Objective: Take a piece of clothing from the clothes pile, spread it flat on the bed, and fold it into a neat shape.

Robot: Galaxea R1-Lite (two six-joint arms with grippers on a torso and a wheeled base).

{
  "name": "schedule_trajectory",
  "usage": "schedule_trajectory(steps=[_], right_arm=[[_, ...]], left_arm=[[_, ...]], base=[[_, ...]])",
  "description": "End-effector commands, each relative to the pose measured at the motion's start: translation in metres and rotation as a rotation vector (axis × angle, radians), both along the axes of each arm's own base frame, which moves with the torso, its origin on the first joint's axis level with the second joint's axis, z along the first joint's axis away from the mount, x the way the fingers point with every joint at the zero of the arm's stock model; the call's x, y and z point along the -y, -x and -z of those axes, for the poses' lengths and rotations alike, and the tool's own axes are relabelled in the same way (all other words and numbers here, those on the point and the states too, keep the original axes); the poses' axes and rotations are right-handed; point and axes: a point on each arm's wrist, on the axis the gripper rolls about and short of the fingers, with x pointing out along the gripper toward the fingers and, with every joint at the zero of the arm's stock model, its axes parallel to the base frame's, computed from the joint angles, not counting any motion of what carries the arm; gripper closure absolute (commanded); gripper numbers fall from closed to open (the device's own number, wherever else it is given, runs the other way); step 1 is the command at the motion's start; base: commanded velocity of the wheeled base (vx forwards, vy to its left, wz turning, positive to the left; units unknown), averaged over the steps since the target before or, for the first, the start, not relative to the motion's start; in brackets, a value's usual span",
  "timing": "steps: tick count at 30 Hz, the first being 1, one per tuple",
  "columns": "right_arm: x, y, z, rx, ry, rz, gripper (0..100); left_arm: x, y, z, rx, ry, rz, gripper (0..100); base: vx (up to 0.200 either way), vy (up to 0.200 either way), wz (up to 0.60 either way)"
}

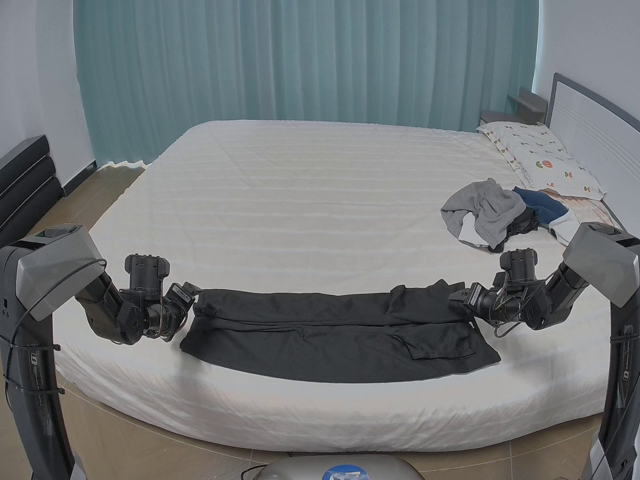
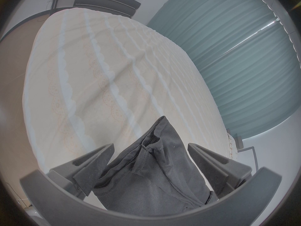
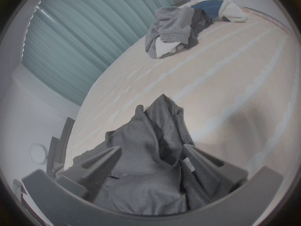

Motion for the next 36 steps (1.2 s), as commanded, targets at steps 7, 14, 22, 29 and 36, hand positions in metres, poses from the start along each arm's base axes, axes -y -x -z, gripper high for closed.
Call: schedule_trajectory(steps=[7,14,22,29,36], right_arm=[[0.003,0.027,-0.052,0.012,-0.227,0.17,0],[0.0,0.046,-0.043,0.01,-0.249,0.161,0],[0.001,0.051,-0.028,0.024,-0.352,0.185,0],[-0.001,0.054,-0.025,0.002,-0.368,0.163,0],[-0.004,0.056,-0.021,-0.014,-0.365,0.158,0]], left_arm=[[-0.007,0.0,-0.016,0.041,0.057,-0.05,0],[-0.007,0.002,-0.015,0.032,0.056,-0.046,0],[-0.006,0.012,-0.021,0.027,0.058,-0.037,0],[0.006,0.009,-0.021,0.038,0.071,0.08,0],[0.012,-0.003,0.006,0.032,-0.021,0.148,0]], base=[[0.029,0.0,0.0],[0.2,0.0,0.0],[0.1,0.0,0.0],[0.0,0.0,0.0],[0.0,0.0,0.0]])
